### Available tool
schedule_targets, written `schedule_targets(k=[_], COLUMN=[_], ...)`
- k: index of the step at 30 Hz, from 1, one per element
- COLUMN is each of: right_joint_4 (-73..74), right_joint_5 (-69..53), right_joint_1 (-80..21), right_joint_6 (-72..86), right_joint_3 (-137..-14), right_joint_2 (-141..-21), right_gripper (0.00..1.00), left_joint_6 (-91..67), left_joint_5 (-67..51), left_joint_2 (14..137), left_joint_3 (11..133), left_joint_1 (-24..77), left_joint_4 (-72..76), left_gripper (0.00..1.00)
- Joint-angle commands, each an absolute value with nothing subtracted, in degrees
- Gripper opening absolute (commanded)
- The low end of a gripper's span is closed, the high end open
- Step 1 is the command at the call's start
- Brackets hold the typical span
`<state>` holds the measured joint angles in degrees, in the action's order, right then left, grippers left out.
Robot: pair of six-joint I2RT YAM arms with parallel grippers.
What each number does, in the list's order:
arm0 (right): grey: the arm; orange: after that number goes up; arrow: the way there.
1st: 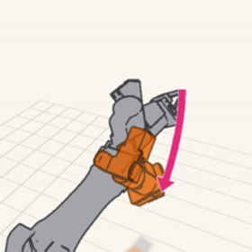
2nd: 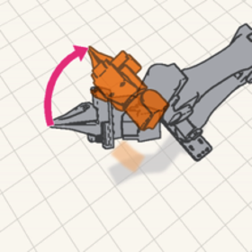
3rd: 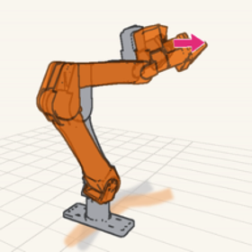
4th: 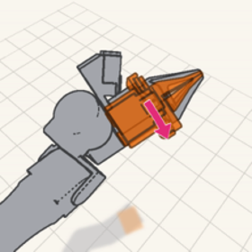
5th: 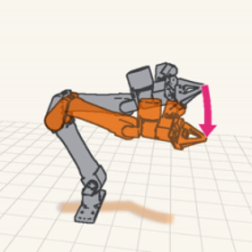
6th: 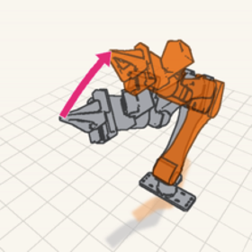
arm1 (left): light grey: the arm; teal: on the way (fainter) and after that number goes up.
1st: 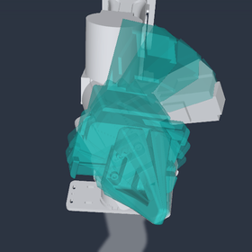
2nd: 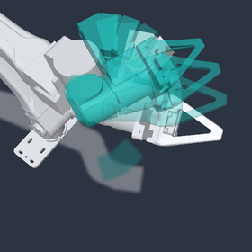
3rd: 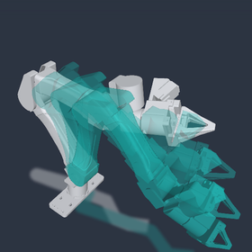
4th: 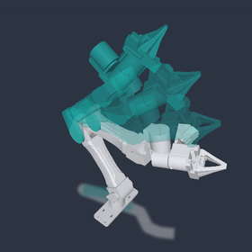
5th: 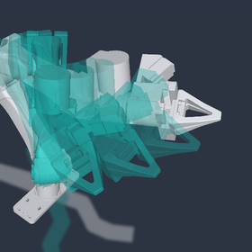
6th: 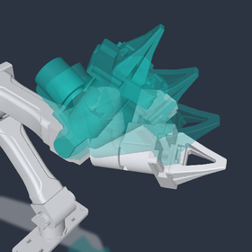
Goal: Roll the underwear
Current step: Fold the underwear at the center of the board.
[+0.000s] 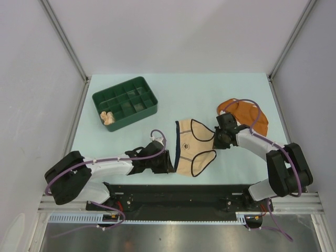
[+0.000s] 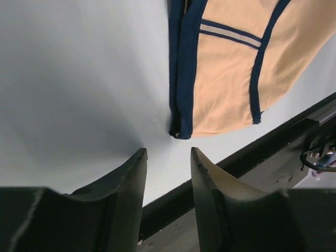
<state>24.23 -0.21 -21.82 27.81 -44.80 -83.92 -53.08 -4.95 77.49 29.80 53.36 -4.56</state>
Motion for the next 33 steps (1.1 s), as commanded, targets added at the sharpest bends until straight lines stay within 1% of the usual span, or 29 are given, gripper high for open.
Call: schedule_targets(k=[1, 3, 4, 7, 9, 12, 13, 15, 16, 19, 21, 22, 23, 25, 27, 30, 33], right_joint_4=[26.72, 26.37, 26.28, 26.19, 26.28, 26.54, 27.24, 28.12, 29.08, 31.1, 31.64, 32.16, 32.25, 32.95, 34.36, 35.51, 34.99], right_joint_5=[1.76, 1.67, 1.5, 1.23, 1.23, 1.14, 1.4, 2.72, 3.07, 3.61, 2.64, 2.11, 1.85, 1.58, 3.42, 5.79, 3.44], right_joint_1=[-22.5, -22.5, -22.59, -22.76, -22.94, -23.29, -23.9, -24.69, -25.31, -27.59, -29.87, -31.1, -33.2, -35.41, -36.73, -36.04, -35.25], right_joint_6=[29.0, 28.74, 28.65, 28.65, 28.65, 28.48, 28.39, 28.04, 27.95, 27.95, 27.42, 27.6, 28.03, 28.47, 29.79, 30.5, 29.63], right_joint_3=[-44.3, -44.3, -44.3, -44.3, -44.3, -44.3, -44.3, -44.3, -44.3, -44.3, -44.3, -44.3, -44.3, -44.3, -44.3, -44.21, -44.21], right_joint_2=[-81.74, -82.0, -82.09, -81.65, -81.04, -79.55, -79.02, -77.27, -76.56, -73.32, -71.55, -70.15, -69.61, -69.0, -69.17, -70.13, -70.23], right_gripper=[0.03, 0.06, 0.1, 0.16, 0.17, 0.25, 0.33, 0.41, 0.51, 0.62, 0.66, 0.69, 0.7, 0.71, 0.72, 0.74, 0.75], left_joint_6=[-54.84, -55.19, -55.2, -55.28, -55.63, -55.63, -55.55, -55.55, -55.72, -55.81, -55.64, -55.29, -55.2, -54.49, -54.06, -53.7, -53.53], left_joint_5=[-7.2, -8.17, -8.43, -8.52, -9.05, -7.22, -6.34, -3.62, -2.73, -0.62, -0.09, -0.09, -0.09, 1.57, 2.46, 3.51, 3.78], left_joint_2=[78.49, 79.18, 79.71, 82.08, 83.49, 85.34, 85.43, 85.26, 85.17, 85.25, 86.39, 86.66, 87.53, 88.06, 88.5, 88.33, 86.58], left_joint_3=[27.95, 28.12, 28.73, 29.53, 29.79, 30.49, 30.76, 31.46, 31.55, 31.73, 31.9, 32.34, 32.6, 33.74, 34.36, 35.07, 35.07], left_joint_1=[54.4, 54.75, 54.93, 55.46, 55.37, 55.55, 55.55, 55.81, 55.9, 56.07, 56.16, 56.25, 56.51, 56.69, 57.13, 57.48, 58.01], left_joint_4=[-0.55, 1.48, 1.84, 1.84, 2.11, 0.8, -1.3, -2.98, -4.12, -4.83, -4.83, -4.83, -4.92, -5.45, -6.32, -6.85, -7.38], left_gripper=[0.48, 0.5, 0.51, 0.52, 0.51, 0.46, 0.41, 0.36, 0.33, 0.27, 0.26, 0.23, 0.22, 0.14, 0.1, 0.0, 0.0])
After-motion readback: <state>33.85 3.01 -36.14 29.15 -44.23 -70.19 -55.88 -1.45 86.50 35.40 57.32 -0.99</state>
